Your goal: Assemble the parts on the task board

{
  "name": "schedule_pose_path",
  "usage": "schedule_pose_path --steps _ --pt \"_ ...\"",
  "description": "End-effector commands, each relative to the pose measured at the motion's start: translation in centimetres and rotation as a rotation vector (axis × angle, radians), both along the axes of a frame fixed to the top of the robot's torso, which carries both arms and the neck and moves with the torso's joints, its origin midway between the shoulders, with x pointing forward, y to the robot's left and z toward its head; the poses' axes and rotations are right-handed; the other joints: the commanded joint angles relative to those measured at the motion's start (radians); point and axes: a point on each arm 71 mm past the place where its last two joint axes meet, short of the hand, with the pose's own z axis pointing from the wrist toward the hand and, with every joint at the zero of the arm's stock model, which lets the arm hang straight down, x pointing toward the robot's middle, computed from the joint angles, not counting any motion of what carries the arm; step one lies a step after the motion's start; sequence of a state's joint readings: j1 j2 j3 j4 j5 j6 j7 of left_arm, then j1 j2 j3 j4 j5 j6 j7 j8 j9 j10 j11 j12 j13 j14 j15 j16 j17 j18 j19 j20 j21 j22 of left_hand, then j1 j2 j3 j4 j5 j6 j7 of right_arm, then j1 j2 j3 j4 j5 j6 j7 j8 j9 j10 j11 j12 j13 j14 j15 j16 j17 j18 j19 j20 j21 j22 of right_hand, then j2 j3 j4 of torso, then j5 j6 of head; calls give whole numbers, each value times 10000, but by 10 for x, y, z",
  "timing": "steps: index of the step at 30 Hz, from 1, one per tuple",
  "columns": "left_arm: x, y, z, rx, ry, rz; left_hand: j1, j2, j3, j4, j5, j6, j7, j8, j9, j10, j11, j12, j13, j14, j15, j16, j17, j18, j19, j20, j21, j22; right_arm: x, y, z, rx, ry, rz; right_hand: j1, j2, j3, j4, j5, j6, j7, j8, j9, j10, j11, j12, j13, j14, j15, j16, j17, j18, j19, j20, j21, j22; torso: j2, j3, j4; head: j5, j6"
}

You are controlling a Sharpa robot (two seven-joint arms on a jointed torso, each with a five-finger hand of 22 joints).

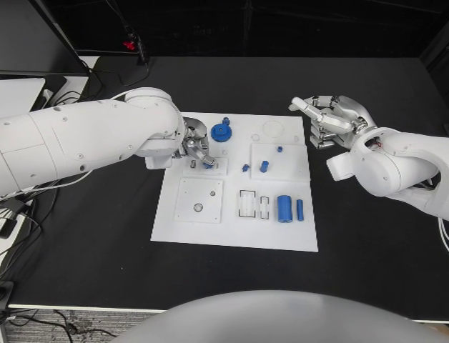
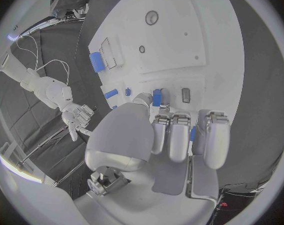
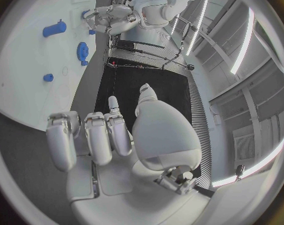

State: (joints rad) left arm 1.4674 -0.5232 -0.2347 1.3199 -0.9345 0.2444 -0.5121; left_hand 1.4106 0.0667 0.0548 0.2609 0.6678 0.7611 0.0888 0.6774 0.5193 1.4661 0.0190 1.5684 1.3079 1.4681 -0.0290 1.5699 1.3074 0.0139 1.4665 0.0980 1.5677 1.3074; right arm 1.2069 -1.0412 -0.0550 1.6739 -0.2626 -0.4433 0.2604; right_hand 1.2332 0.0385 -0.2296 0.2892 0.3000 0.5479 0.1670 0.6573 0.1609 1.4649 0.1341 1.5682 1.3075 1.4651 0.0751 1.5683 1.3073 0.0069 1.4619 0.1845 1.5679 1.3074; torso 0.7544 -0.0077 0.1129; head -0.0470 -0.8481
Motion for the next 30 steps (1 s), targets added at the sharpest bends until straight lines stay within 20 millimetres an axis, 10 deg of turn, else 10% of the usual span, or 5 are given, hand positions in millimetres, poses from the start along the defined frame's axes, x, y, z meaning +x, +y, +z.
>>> schedule_pose_path --steps 1,30 --pt "0 3 0 -231 -89 6 673 488 199 0 42 50 -57 -56 90 1047 51 24 2629 1027 19 9 2634 -139 1043 -24 31 2634 0 -1 0 -10 38 -51 -4 79 -53 -13 44 -45 420 53 -14 1059 25 26 2633 1057 28 25 2635 -69 1089 16 29 2634 -3 5 -1 -7 9" --pt "1 26 4 -439 -10 402 376 301 652 312 -292 137 -32 -175 340 1047 80 24 2629 1027 45 9 2634 -139 1043 35 31 2634 0 -2 -4 -58 191 -113 -16 117 -55 5 49 -78 427 60 -33 1059 31 26 2633 1057 32 25 2635 -69 1089 20 29 2634 1 3 -13 42 -57"
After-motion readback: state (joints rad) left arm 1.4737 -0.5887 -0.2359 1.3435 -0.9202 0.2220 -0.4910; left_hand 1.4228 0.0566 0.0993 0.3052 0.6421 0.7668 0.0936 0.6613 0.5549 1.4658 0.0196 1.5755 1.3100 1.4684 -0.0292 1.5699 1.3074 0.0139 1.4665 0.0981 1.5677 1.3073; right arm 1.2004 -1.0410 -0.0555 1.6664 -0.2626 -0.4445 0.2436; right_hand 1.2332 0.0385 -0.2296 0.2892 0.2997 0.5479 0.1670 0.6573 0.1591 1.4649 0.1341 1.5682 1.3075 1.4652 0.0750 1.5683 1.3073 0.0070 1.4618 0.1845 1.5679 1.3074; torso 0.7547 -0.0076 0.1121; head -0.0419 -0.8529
